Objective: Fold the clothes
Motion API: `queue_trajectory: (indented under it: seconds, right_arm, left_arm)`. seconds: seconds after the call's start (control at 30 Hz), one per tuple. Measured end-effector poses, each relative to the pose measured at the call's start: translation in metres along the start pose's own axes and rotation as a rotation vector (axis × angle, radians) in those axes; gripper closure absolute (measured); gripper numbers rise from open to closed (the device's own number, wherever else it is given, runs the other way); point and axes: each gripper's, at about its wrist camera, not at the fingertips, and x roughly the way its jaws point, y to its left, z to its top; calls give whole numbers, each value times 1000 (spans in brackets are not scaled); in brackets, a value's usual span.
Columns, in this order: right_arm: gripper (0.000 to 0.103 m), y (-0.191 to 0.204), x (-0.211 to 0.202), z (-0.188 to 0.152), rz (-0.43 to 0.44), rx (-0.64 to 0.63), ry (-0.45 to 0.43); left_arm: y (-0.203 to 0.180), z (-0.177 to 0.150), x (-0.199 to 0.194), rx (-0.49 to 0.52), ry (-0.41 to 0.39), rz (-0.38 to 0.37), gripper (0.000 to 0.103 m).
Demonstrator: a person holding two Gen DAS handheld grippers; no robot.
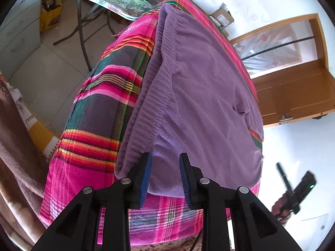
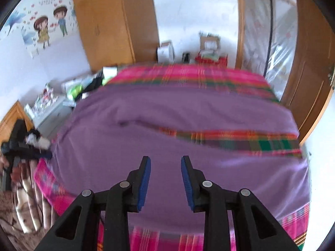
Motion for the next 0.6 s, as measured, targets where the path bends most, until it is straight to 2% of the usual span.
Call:
queue_trajectory:
  seconds: [0.17, 0.27, 0.5, 0.6]
  right_arm:
    - [72, 5, 25, -23, 25, -7, 71]
    - [72, 4, 30, -29, 20, 1, 82]
    - [72, -29, -20, -27, -93, 42, -4]
    - [70, -41, -35, -29, -79, 59, -14]
  left_arm:
    - [-1, -19, -4, -11, -11, 33, 75]
    - [1, -29, -6, -27, -11, 34, 74]
    - [13, -34, -10, -118, -34, -13, 67]
    - [11, -31, -7, -125, -43, -20, 65]
